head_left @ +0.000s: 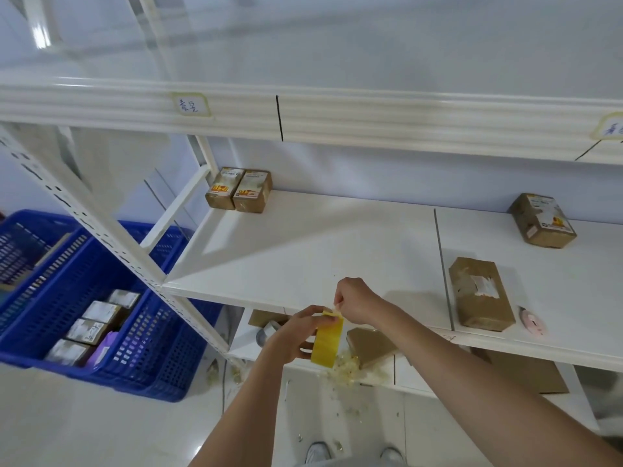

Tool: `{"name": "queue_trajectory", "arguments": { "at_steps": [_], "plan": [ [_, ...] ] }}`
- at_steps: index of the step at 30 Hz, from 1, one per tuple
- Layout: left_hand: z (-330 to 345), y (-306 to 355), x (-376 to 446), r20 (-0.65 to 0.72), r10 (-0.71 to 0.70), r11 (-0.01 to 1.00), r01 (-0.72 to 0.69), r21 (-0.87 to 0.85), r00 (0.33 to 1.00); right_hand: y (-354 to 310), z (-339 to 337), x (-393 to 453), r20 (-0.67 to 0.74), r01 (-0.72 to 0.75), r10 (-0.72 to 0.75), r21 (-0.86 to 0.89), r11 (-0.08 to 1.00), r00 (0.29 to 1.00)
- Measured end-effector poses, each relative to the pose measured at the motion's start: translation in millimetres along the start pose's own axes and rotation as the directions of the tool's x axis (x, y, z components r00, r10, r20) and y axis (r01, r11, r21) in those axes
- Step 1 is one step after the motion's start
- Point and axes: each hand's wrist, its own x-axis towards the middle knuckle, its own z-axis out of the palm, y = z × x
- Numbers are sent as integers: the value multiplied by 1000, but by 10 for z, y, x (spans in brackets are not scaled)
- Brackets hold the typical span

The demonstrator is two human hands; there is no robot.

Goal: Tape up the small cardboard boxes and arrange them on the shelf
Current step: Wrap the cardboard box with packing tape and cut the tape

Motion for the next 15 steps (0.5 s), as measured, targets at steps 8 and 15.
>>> {"name": "queue_trajectory", "arguments": {
  "at_steps": [8, 15],
  "plan": [
    [29, -95, 135, -69, -248, 968, 250, 27, 966, 25, 88, 79, 23, -66, 66, -25, 998, 998],
    [86, -105, 265, -98, -362, 931, 364, 1, 927, 32, 217, 226, 18, -171, 172, -58, 984, 985]
  ]
}}
